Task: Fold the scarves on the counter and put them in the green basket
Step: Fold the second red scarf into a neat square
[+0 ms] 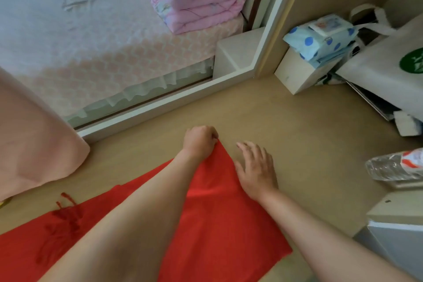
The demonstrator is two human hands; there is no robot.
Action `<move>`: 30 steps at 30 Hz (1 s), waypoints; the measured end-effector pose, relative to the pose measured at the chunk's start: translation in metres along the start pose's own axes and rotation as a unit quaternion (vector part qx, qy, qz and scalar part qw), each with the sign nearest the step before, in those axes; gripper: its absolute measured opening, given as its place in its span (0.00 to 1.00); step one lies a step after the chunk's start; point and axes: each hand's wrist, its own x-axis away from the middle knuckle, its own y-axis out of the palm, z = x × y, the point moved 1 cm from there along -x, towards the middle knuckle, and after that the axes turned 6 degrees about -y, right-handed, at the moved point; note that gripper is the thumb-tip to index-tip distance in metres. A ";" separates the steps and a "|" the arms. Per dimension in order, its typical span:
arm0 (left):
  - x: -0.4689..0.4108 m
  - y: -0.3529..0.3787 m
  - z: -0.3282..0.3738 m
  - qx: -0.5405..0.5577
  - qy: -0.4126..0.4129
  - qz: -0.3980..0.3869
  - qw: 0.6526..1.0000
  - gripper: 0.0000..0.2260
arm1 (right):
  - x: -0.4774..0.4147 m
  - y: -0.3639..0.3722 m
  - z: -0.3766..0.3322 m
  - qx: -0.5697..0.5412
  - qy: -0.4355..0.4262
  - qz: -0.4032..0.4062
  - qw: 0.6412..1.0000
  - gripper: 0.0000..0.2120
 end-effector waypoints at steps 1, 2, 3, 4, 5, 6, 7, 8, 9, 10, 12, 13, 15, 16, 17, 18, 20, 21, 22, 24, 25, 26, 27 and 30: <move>-0.003 0.001 0.002 0.010 0.002 0.025 1.000 0.08 | 0.011 0.006 0.001 0.026 -0.040 -0.010 0.999 0.25; -0.006 0.001 0.004 0.024 0.003 0.056 0.998 0.07 | 0.020 0.014 0.003 0.051 -0.073 -0.029 0.996 0.26; -0.009 0.001 0.006 0.037 0.007 0.088 0.995 0.07 | 0.027 0.021 0.006 0.070 -0.090 -0.048 0.992 0.26; -0.011 0.000 0.008 0.045 0.019 0.112 0.993 0.07 | 0.032 0.025 0.009 0.083 -0.088 -0.058 0.991 0.25; -0.011 0.000 0.009 0.041 0.040 0.123 0.991 0.07 | 0.036 0.026 0.012 0.092 -0.071 -0.060 0.991 0.25; -0.010 0.001 0.010 0.028 0.062 0.130 0.989 0.07 | 0.039 0.026 0.014 0.101 -0.050 -0.059 0.992 0.24; -0.005 0.002 0.010 0.013 0.076 0.138 0.987 0.09 | 0.040 0.025 0.015 0.108 -0.033 -0.054 0.992 0.25; 0.002 0.004 0.010 0.003 0.082 0.151 0.985 0.11 | 0.040 0.023 0.013 0.114 -0.023 -0.050 0.992 0.25; 0.013 0.006 0.009 0.003 0.083 0.168 0.982 0.12 | 0.037 0.019 0.011 0.117 -0.016 -0.044 0.992 0.26; 0.026 0.008 0.007 0.007 0.085 0.185 0.979 0.12 | 0.031 0.015 0.006 0.117 -0.011 -0.036 0.992 0.25; 0.058 0.014 -0.001 0.007 0.093 0.213 0.973 0.11 | 0.017 0.008 -0.007 0.097 -0.023 -0.021 0.995 0.22; 0.074 0.017 -0.008 -0.002 0.097 0.220 0.971 0.10 | 0.008 0.006 -0.015 0.078 -0.042 -0.021 0.996 0.22; 0.105 0.021 -0.026 -0.028 0.097 0.218 0.971 0.10 | -0.008 0.007 -0.034 0.030 -0.093 -0.046 0.994 0.26; 0.120 0.022 -0.037 -0.044 0.091 0.213 0.972 0.10 | -0.015 0.008 -0.046 0.010 -0.118 -0.072 0.990 0.29; 0.135 0.022 -0.048 -0.055 0.080 0.209 0.973 0.10 | -0.019 0.011 -0.057 0.002 -0.139 -0.105 0.985 0.31; 0.148 0.022 -0.060 -0.064 0.057 0.207 0.975 0.10 | -0.022 0.015 -0.066 0.004 -0.155 -0.141 0.978 0.33; 0.171 0.024 -0.091 -0.077 -0.010 0.198 0.977 0.13 | -0.025 0.024 -0.070 0.025 -0.161 -0.206 0.965 0.36; 0.181 0.024 -0.108 -0.083 -0.046 0.186 0.978 0.17 | -0.026 0.027 -0.066 0.040 -0.158 -0.222 0.961 0.37; 0.190 0.023 -0.124 -0.086 -0.073 0.168 0.979 0.21 | -0.027 0.029 -0.060 0.056 -0.154 -0.229 0.960 0.37; 0.201 0.020 -0.152 -0.098 -0.081 0.127 0.984 0.26 | -0.027 0.031 -0.047 0.085 -0.149 -0.239 0.956 0.37; 0.203 0.018 -0.162 -0.105 -0.069 0.105 0.986 0.27 | -0.027 0.030 -0.043 0.096 -0.148 -0.245 0.953 0.37; 0.202 0.016 -0.169 -0.109 -0.056 0.085 0.989 0.28 | -0.027 0.029 -0.040 0.104 -0.145 -0.250 0.952 0.37; 0.201 0.012 -0.174 -0.107 -0.051 0.072 0.990 0.28 | -0.027 0.028 -0.039 0.112 -0.142 -0.255 0.950 0.37; 0.200 0.004 -0.184 -0.120 -0.077 0.065 0.988 0.28 | -0.028 0.027 -0.045 0.140 -0.125 -0.257 0.948 0.37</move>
